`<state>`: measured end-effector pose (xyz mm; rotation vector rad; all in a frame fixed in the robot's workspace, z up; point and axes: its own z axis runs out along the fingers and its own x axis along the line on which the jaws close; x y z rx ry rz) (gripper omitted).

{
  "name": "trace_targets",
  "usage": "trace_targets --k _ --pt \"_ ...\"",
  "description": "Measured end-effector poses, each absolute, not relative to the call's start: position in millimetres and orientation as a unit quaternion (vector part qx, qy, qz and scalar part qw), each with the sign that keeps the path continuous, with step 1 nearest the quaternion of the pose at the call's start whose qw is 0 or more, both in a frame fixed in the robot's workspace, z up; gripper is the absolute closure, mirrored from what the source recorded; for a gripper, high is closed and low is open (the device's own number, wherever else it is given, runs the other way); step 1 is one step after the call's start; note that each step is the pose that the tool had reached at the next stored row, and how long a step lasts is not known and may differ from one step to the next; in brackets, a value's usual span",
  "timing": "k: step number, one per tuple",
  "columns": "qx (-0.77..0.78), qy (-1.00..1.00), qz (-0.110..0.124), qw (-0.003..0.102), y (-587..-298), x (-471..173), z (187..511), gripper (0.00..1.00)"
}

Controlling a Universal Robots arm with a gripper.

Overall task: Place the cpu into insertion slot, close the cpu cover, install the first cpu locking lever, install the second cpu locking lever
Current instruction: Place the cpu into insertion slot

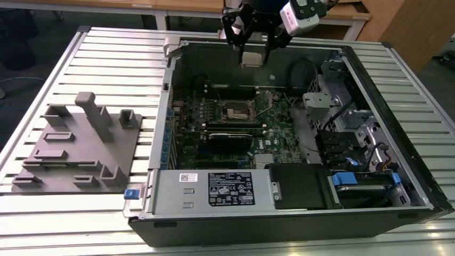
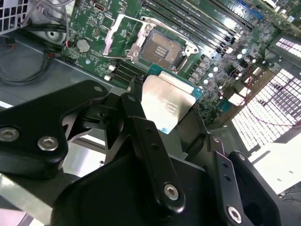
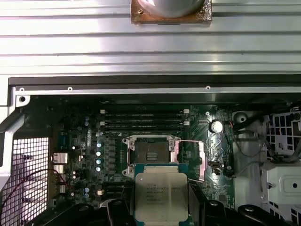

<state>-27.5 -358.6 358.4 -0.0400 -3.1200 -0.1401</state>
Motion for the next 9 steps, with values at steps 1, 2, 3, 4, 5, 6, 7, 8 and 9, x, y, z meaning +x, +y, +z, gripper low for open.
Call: trace_targets --k 1,2,3,4,5,6,7,8,9 --pt "-0.013 -0.999 -0.045 0.009 -358.6 -27.5 357.2 0.46" --pt "-0.013 -0.999 -0.045 0.009 -358.6 -27.5 356.4 0.46" --pt "-0.013 -0.999 -0.045 0.009 -358.6 -27.5 356.3 0.46" --pt "-0.013 -0.999 -0.045 0.009 -358.6 -27.5 356.3 0.46" --pt "-0.013 -0.999 -0.045 0.009 -358.6 -27.5 356.2 0.46" --pt "-0.013 -0.999 -0.045 0.009 -358.6 -27.5 356.2 0.46" --pt "-0.013 -0.999 -0.045 0.009 -358.6 -27.5 355.8 0.46" --pt "-0.013 -0.999 -0.045 0.009 -358.6 -27.5 354.9 0.46" --pt "-0.013 -0.999 -0.045 0.009 -358.7 -27.7 354.0 0.46"
